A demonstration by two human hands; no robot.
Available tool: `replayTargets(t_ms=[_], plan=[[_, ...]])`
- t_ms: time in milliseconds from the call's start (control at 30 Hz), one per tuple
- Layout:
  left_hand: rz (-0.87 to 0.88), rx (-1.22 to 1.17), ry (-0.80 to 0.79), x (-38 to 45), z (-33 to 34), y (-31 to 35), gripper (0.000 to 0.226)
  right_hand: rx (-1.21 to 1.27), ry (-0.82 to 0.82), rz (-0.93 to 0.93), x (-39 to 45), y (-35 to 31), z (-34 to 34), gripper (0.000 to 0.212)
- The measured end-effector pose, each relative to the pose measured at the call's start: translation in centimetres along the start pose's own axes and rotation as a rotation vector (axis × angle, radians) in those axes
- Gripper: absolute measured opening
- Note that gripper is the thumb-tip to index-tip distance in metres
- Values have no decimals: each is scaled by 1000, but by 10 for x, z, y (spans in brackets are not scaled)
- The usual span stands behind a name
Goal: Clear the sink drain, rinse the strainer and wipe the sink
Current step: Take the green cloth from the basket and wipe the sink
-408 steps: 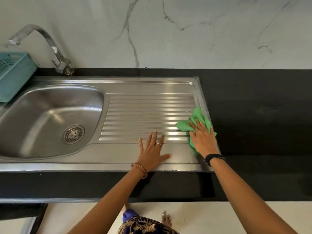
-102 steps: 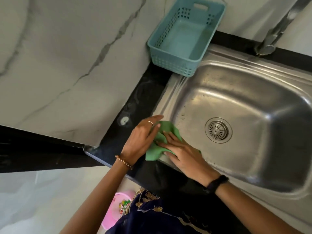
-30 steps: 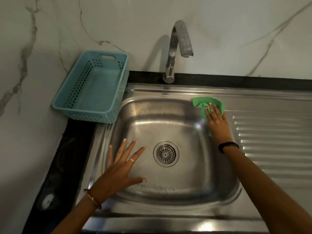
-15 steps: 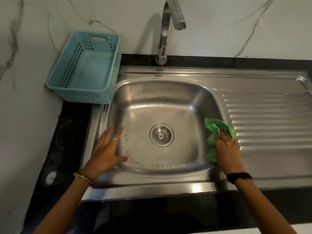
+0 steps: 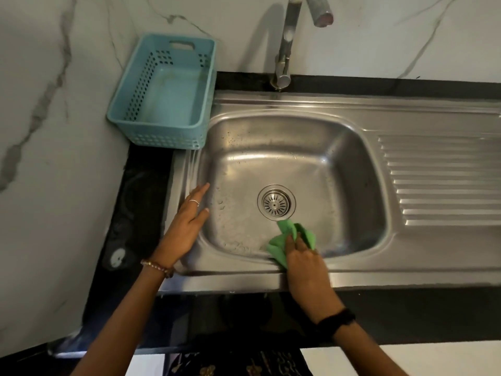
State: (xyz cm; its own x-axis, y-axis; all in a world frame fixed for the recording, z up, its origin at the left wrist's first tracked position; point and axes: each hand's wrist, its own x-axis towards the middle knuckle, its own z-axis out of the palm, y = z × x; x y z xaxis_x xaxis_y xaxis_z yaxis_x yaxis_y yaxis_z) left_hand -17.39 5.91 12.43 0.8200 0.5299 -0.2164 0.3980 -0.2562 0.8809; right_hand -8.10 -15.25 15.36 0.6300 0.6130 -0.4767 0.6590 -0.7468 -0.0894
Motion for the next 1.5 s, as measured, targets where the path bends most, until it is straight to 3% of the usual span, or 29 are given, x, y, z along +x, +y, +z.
replayTargets(t_ms=[100,300,500,567,667,833,933,1067,1200,1300,1400,1500], plan=[[-27,-152,17,-2,-8,3,53,79,9,-96,11,-48,1,54],[-65,-507,199,-8,-14,12,44,353,-50,-238,39,-114,-17,25],[-66,-634,331,-17,-21,9,32,902,-188,32,102,-126,-38,27],[-82,-678,371,-18,-23,8,28,1119,-142,134,115,-116,-45,29],[-116,-714,436,-17,-20,10,24,1433,-5,120,112,-90,-65,31],[-166,-819,359,-2,3,35,21,2147,-42,-13,75,-44,-101,31],[-307,-1039,191,12,23,63,43,2342,-87,-68,57,-22,-107,33],[-324,-1348,-83,13,46,96,68,2510,-121,-156,41,1,-102,60],[-207,-1294,-259,14,60,124,66,2502,-29,-158,34,25,-94,71],[-154,-1222,-160,16,71,133,40,2415,-35,-161,29,43,-94,63],[-152,-1189,-9,19,74,136,37,2240,-29,-76,30,61,-103,55],[-160,-1065,91,22,62,140,20,2165,-45,-33,33,79,-115,47]])
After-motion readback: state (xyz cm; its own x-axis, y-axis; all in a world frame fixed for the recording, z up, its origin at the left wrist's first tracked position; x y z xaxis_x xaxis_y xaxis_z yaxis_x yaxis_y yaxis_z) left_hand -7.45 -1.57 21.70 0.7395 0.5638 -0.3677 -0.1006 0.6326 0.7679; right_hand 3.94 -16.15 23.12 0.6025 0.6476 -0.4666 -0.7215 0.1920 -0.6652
